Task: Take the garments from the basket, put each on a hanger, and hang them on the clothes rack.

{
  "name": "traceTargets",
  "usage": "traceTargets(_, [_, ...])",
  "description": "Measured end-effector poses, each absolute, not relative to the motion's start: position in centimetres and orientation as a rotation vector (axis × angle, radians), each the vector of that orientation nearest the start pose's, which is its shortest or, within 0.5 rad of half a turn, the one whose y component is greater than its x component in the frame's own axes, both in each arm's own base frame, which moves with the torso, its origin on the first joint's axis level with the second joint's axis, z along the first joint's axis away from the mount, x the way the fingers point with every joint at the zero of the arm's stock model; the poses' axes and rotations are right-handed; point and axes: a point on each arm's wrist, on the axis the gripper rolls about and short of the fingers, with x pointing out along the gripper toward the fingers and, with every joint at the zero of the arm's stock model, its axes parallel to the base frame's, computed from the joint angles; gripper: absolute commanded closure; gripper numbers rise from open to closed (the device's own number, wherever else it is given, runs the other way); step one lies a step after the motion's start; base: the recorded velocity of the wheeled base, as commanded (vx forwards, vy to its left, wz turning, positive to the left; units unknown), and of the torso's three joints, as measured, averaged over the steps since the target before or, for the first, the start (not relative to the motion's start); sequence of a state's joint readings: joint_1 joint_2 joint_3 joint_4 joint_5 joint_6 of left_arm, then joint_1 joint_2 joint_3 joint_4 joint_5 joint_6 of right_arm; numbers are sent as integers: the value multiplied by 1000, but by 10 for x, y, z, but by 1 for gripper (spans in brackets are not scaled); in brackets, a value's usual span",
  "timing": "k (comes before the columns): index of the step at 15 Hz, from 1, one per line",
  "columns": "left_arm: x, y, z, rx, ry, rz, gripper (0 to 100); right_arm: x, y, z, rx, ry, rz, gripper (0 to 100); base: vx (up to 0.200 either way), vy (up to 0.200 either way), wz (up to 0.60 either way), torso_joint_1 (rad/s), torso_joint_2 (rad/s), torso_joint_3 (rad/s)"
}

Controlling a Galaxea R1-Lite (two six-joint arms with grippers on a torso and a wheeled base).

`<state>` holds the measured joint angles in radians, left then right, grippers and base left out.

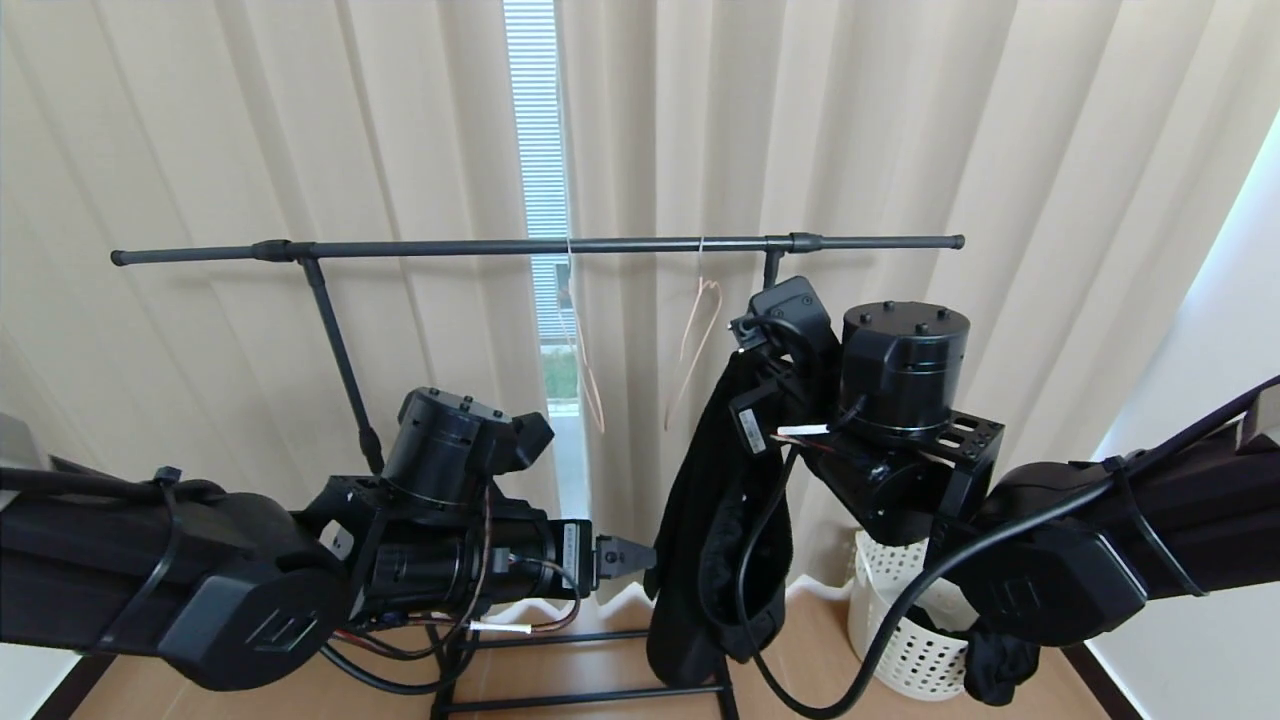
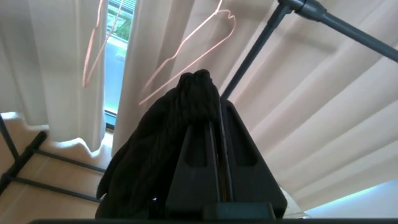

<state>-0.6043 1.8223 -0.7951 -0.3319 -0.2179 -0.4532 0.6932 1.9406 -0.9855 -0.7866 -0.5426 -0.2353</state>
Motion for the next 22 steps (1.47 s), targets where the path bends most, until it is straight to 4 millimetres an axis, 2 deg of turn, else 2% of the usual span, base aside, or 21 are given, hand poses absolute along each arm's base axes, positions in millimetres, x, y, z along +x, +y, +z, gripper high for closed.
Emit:
traceTargets(9, [246, -216, 91, -199, 802, -558, 0, 278, 252, 172, -211, 93, 208, 100, 0, 0, 0, 0, 0, 0])
traceTargets(16, [252, -232, 71, -199, 766, -488, 0, 265, 262, 181, -159, 72, 224, 100, 0, 0, 0, 0, 0, 0])
traceTargets(22, [243, -246, 47, -124, 801, -451, 0, 262, 261, 187, -144, 60, 217, 100, 0, 0, 0, 0, 0, 0])
